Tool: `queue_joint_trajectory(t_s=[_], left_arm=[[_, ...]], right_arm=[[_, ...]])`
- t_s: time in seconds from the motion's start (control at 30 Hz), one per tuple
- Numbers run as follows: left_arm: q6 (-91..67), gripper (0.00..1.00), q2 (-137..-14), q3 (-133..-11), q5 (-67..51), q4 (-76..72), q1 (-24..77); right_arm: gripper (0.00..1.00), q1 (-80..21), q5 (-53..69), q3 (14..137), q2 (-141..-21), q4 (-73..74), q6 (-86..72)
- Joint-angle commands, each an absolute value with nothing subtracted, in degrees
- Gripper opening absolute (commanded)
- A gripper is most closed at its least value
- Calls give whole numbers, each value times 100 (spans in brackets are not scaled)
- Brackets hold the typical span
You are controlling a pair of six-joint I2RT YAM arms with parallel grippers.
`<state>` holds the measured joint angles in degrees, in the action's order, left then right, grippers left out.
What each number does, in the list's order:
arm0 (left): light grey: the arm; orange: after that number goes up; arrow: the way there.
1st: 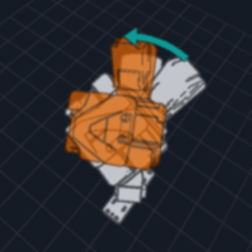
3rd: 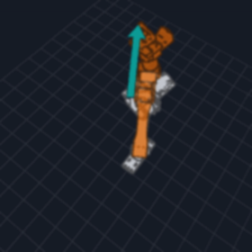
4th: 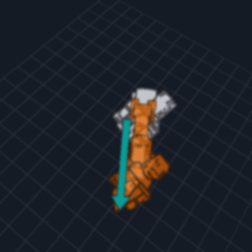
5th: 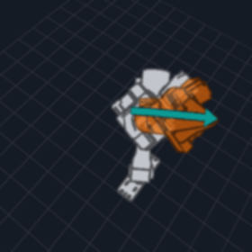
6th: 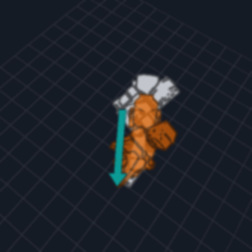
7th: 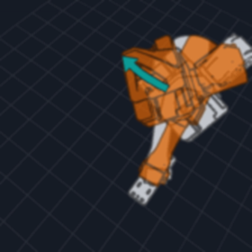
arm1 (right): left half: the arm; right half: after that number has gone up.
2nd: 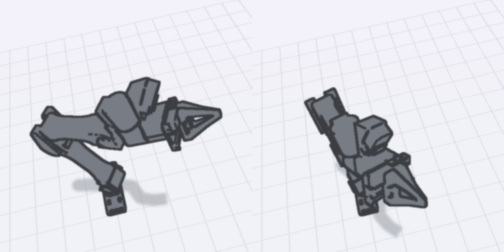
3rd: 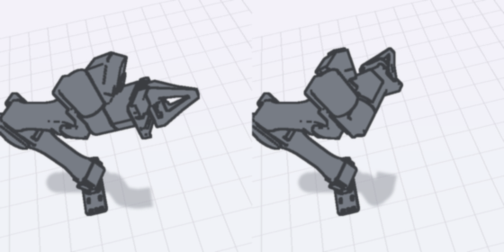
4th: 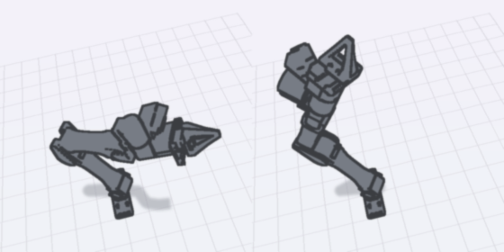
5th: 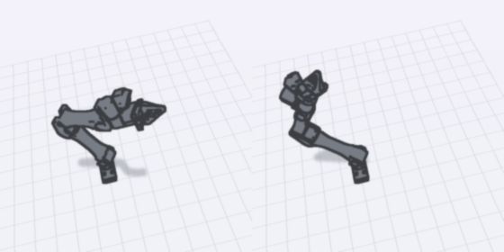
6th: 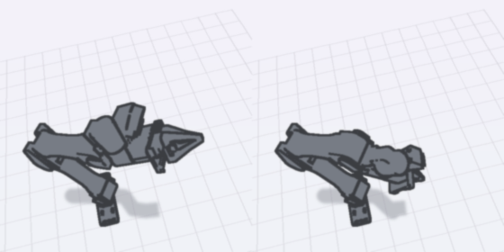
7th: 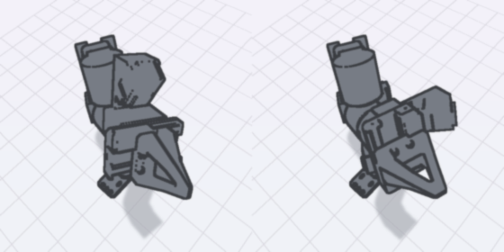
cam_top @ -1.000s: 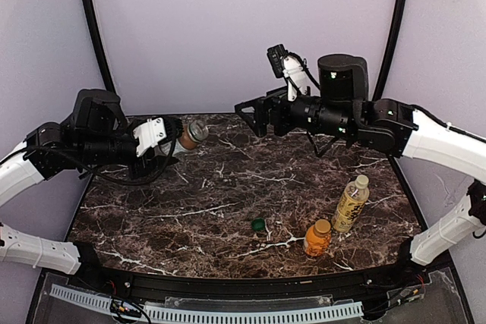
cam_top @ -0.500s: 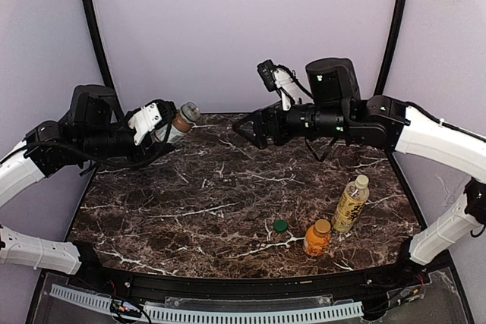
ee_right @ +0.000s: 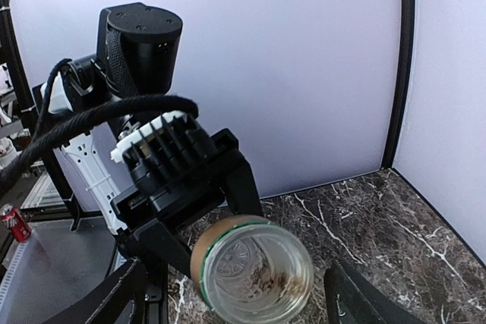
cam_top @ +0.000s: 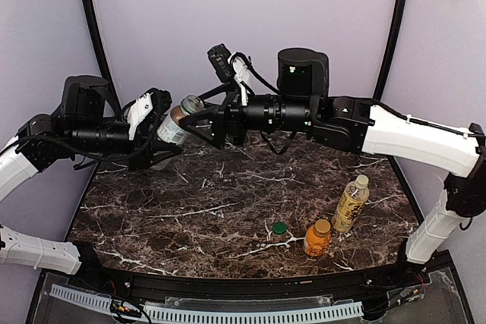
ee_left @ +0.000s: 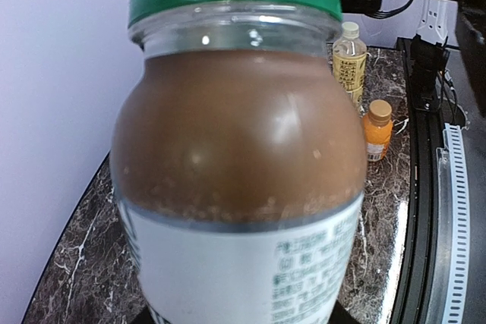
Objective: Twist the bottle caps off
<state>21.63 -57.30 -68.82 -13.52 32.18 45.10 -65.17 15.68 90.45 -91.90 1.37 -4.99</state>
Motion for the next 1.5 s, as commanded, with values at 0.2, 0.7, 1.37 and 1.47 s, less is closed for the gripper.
queue_joint_trajectory(t_s=[0.2, 0.7, 1.37, 1.47], left_arm=[[2040, 19, -5686, -7005, -1872, 3413, 4471], [2274, 99, -5454, -6418, -480, 2993, 4461], [2394, 99, -5020, -5822, -245, 2825, 4254], [2396, 99, -5026, -5795, -273, 2770, 4246]], right_arm=[[46, -6367, 1972, 9230, -9448, -732, -698], [0, -5769, 193, 9605, -9413, 1193, -608], [0, -4234, -1460, 9592, -11755, 862, -39], [0, -4232, -1528, 9515, -11830, 879, -40]])
